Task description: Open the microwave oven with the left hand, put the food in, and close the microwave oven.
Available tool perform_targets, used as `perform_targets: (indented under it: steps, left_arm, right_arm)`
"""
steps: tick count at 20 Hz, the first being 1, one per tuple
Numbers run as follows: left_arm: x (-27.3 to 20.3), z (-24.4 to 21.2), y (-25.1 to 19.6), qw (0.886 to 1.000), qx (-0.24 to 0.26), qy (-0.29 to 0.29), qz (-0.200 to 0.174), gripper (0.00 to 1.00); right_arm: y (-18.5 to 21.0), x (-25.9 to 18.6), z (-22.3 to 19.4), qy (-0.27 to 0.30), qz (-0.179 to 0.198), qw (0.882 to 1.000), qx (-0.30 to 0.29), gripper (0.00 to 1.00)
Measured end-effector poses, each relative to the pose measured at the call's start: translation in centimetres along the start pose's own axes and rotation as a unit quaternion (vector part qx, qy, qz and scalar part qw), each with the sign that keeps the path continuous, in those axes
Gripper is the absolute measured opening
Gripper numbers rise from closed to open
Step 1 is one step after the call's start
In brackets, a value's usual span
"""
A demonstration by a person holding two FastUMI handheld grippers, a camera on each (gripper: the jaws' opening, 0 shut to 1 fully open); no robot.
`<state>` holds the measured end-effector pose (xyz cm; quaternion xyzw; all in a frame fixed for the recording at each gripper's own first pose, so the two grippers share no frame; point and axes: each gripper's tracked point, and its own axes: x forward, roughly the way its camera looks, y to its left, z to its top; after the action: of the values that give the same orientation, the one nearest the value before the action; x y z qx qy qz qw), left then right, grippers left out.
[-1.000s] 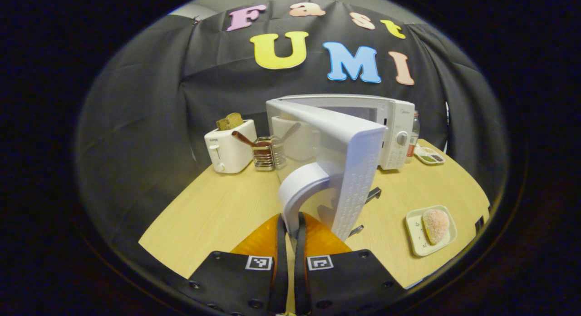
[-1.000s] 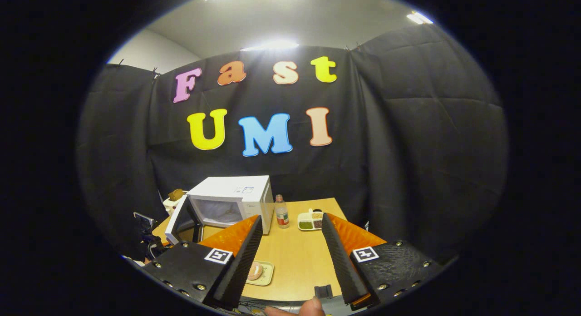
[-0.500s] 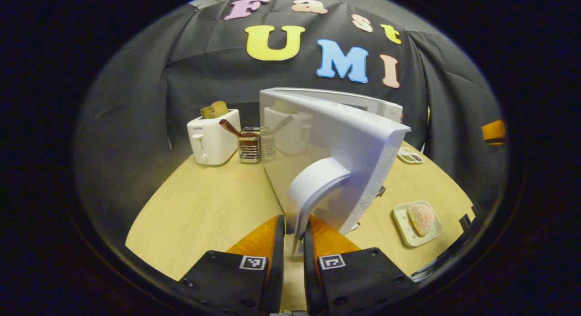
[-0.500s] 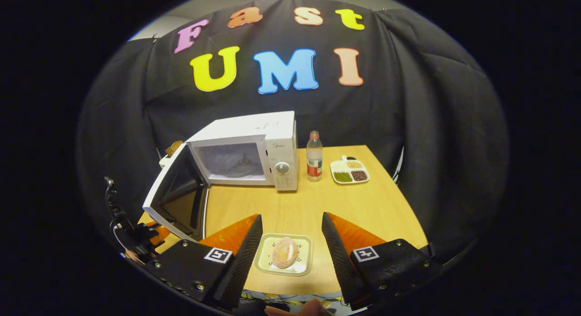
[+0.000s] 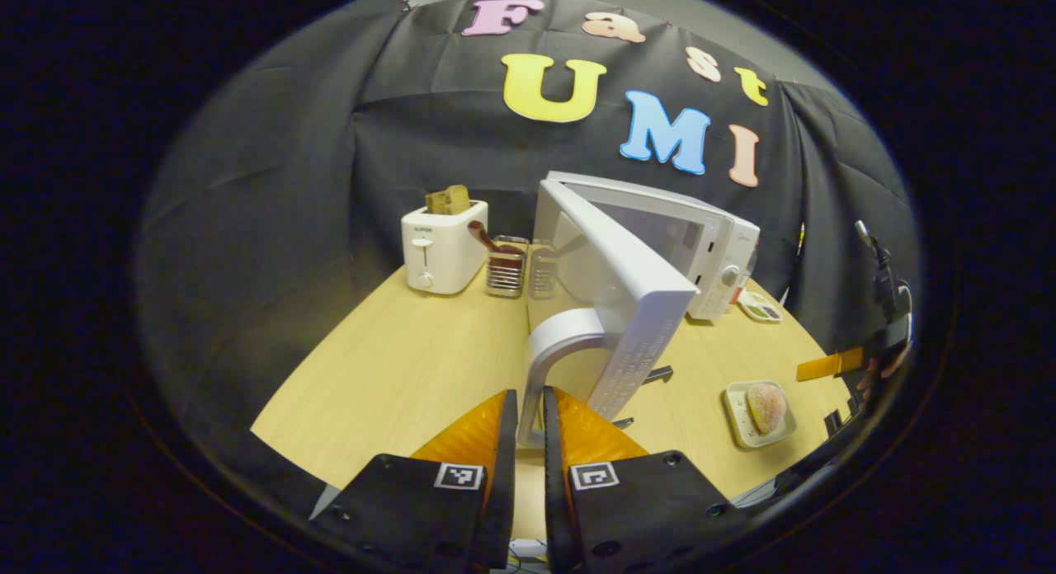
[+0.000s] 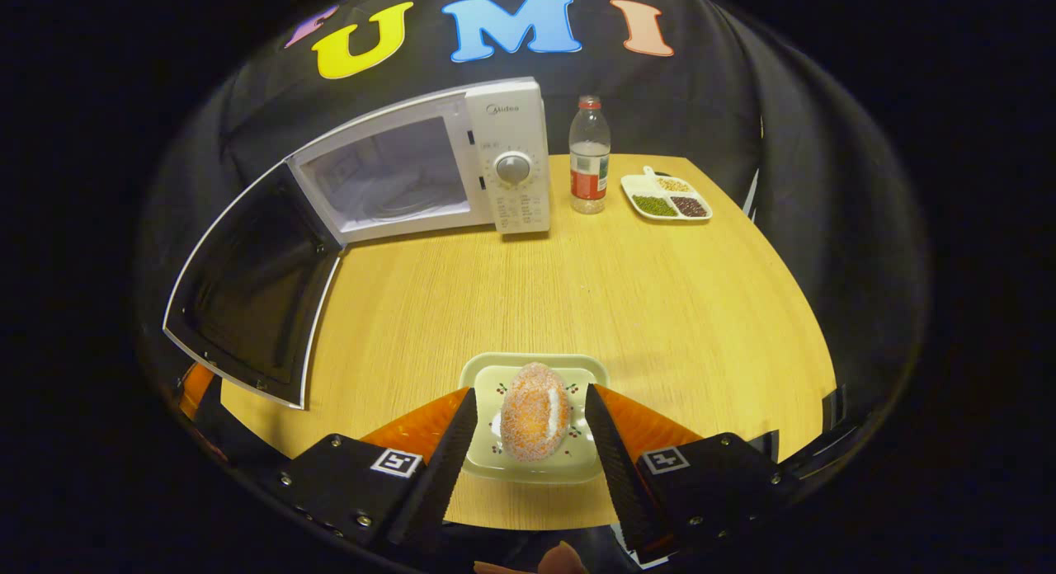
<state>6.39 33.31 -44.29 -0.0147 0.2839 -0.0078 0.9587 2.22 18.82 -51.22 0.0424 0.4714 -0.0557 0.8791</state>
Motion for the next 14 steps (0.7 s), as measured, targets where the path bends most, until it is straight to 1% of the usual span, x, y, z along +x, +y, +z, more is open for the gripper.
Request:
perform_targets:
  steps: [1, 2, 3, 4, 5, 6, 7, 8, 9, 10, 11, 12, 13, 14]
  left_arm:
    - [-1.2, 0.4, 0.6, 1.000, 0.000, -0.006, 0.013, 0.27]
    - [-2.3, 0.9, 0.8, 1.000, -0.004, -0.010, 0.026, 0.23]
    - [-3.1, 1.0, 1.0, 0.999, -0.008, -0.010, 0.039, 0.24]
    - [-3.7, 1.2, 1.0, 0.999, -0.012, -0.010, 0.051, 0.30]
    - [-4.9, 1.2, 1.0, 0.998, -0.014, -0.011, 0.062, 0.31]
    - [-5.6, 1.6, 1.1, 0.997, -0.016, -0.013, 0.077, 0.40]
    - [-6.4, 1.8, 1.1, 0.995, -0.020, -0.013, 0.094, 0.31]
    - [-7.1, 2.2, 1.0, 0.993, -0.026, -0.015, 0.112, 0.39]
    - [-7.9, 2.5, 0.5, 0.992, -0.033, -0.017, 0.123, 0.40]
    - [-8.5, 2.7, 0.1, 0.990, -0.039, -0.014, 0.136, 0.53]
    - [-8.9, 2.7, -0.4, 0.988, -0.042, -0.010, 0.149, 0.42]
    - [-9.1, 3.0, -0.9, 0.986, -0.042, -0.008, 0.160, 0.53]
    - [-9.4, 3.0, -1.7, 0.985, -0.041, -0.003, 0.167, 0.54]
    - [-9.5, 3.2, -2.3, 0.984, -0.037, 0.001, 0.174, 0.60]
  right_arm:
    - [0.0, 1.0, -0.4, 0.011, -0.005, 1.000, -0.008, 0.82]
    - [0.0, 1.9, -1.1, 0.024, -0.007, 1.000, -0.019, 0.82]
    - [0.0, 2.8, -1.5, 0.034, -0.009, 0.999, -0.030, 0.82]
    - [-0.1, 3.7, -1.9, 0.041, -0.012, 0.998, -0.042, 0.82]
    - [-0.4, 4.3, -2.3, 0.048, -0.019, 0.997, -0.052, 0.82]
    - [-0.5, 4.8, -2.7, 0.052, -0.017, 0.997, -0.061, 0.82]
    - [-0.7, 5.2, -2.6, 0.051, -0.021, 0.996, -0.070, 0.82]
    - [-1.0, 5.5, -2.7, 0.053, -0.020, 0.995, -0.078, 0.82]
    - [-1.1, 5.8, -2.9, 0.058, -0.016, 0.995, -0.081, 0.82]
    - [-0.9, 6.2, -3.0, 0.062, -0.004, 0.995, -0.076, 0.82]
    - [-0.9, 6.4, -3.1, 0.069, 0.006, 0.995, -0.072, 0.82]
    - [-0.8, 6.6, -3.3, 0.079, 0.016, 0.994, -0.069, 0.82]
    - [-0.7, 6.9, -3.4, 0.090, 0.026, 0.993, -0.067, 0.80]
    - [-0.7, 7.3, -3.8, 0.097, 0.037, 0.993, -0.064, 0.80]
